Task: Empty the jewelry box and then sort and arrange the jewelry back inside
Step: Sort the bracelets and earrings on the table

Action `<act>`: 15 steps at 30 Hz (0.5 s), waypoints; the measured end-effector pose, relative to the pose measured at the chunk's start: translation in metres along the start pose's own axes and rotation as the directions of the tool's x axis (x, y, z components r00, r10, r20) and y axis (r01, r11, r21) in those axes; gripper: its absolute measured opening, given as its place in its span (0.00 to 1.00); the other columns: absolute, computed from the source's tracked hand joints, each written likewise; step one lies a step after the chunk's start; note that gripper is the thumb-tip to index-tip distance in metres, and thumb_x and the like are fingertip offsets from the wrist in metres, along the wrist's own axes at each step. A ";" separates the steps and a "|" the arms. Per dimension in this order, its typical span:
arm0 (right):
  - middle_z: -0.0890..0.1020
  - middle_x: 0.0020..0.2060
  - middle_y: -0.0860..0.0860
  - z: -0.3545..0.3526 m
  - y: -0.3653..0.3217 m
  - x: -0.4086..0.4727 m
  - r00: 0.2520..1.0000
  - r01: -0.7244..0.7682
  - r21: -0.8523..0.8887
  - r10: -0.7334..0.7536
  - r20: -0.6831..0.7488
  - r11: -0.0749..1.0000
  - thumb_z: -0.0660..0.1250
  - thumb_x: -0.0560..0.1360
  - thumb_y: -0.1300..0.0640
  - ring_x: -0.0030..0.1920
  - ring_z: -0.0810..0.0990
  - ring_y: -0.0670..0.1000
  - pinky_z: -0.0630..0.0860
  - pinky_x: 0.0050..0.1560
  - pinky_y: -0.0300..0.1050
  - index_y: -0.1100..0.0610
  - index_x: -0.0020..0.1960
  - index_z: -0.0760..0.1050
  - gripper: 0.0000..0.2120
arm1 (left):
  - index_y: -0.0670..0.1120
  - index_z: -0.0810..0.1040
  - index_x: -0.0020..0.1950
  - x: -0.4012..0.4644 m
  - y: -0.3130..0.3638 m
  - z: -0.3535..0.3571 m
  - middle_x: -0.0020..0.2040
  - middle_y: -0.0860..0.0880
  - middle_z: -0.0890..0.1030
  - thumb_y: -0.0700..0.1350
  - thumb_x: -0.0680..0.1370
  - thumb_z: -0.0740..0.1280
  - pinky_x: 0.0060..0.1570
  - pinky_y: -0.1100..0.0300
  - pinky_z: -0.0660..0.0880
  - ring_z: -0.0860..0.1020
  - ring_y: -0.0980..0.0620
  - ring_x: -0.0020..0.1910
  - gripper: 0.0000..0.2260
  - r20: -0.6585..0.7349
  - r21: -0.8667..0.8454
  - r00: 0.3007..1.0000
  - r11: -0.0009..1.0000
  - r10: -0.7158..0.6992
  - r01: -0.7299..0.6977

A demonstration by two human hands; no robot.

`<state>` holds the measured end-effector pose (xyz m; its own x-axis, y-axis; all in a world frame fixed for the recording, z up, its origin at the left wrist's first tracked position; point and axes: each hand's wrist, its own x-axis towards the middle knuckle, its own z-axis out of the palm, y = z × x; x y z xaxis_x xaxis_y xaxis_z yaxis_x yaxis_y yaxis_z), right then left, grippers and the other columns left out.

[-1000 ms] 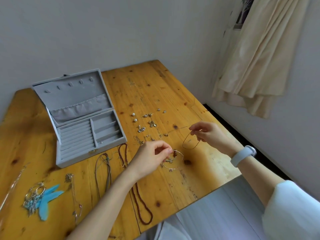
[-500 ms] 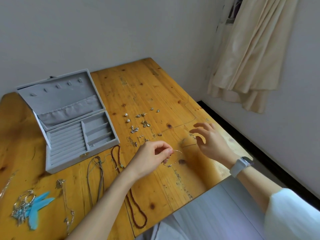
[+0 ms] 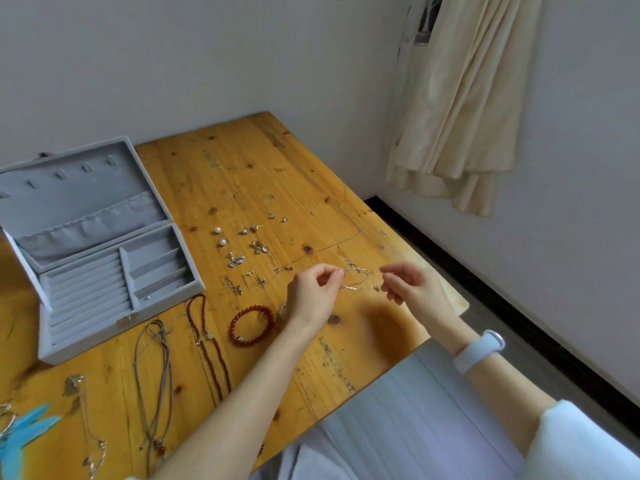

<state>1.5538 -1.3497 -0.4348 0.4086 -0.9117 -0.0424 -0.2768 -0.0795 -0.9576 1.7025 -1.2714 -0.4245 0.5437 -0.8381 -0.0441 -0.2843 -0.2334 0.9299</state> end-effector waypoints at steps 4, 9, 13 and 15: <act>0.80 0.33 0.51 -0.017 0.008 0.022 0.986 -0.022 -0.206 -0.012 -0.164 0.978 0.62 0.76 0.61 0.33 0.76 0.47 0.72 0.37 0.38 0.57 0.48 0.74 0.03 | 0.47 0.81 0.43 0.028 0.001 0.029 0.42 0.50 0.83 0.48 0.76 0.65 0.43 0.59 0.71 0.78 0.47 0.47 0.07 0.026 0.214 1.000 0.977 0.002 -0.008; 0.79 0.44 0.54 -0.020 0.020 0.036 0.961 -0.091 -0.418 -0.030 -0.275 0.904 0.61 0.76 0.59 0.44 0.75 0.50 0.71 0.46 0.43 0.59 0.49 0.76 0.06 | 0.51 0.81 0.50 0.056 0.003 0.050 0.56 0.49 0.78 0.52 0.77 0.62 0.57 0.54 0.65 0.67 0.47 0.60 0.10 0.134 0.473 0.991 0.878 0.016 -0.078; 0.76 0.48 0.57 -0.016 0.028 0.040 0.957 -0.156 -0.536 -0.008 -0.291 0.830 0.60 0.77 0.58 0.47 0.72 0.52 0.66 0.45 0.42 0.61 0.52 0.77 0.09 | 0.52 0.76 0.61 0.058 -0.002 0.050 0.63 0.50 0.71 0.50 0.79 0.59 0.62 0.52 0.58 0.62 0.49 0.64 0.13 0.207 0.594 0.977 0.787 0.051 -0.167; 0.75 0.50 0.57 -0.012 0.028 0.038 0.961 -0.146 -0.578 -0.024 -0.276 0.803 0.60 0.77 0.58 0.51 0.73 0.55 0.67 0.46 0.43 0.61 0.55 0.76 0.11 | 0.52 0.74 0.63 0.053 -0.009 0.046 0.64 0.51 0.70 0.49 0.79 0.59 0.61 0.52 0.58 0.62 0.50 0.64 0.14 0.186 0.598 0.979 0.781 0.086 -0.182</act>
<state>1.5512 -1.3915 -0.4593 0.1595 -0.9853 0.0605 -0.7844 -0.1637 -0.5983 1.6976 -1.3362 -0.4515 0.3610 -0.9321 -0.0309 -0.7931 -0.3242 0.5157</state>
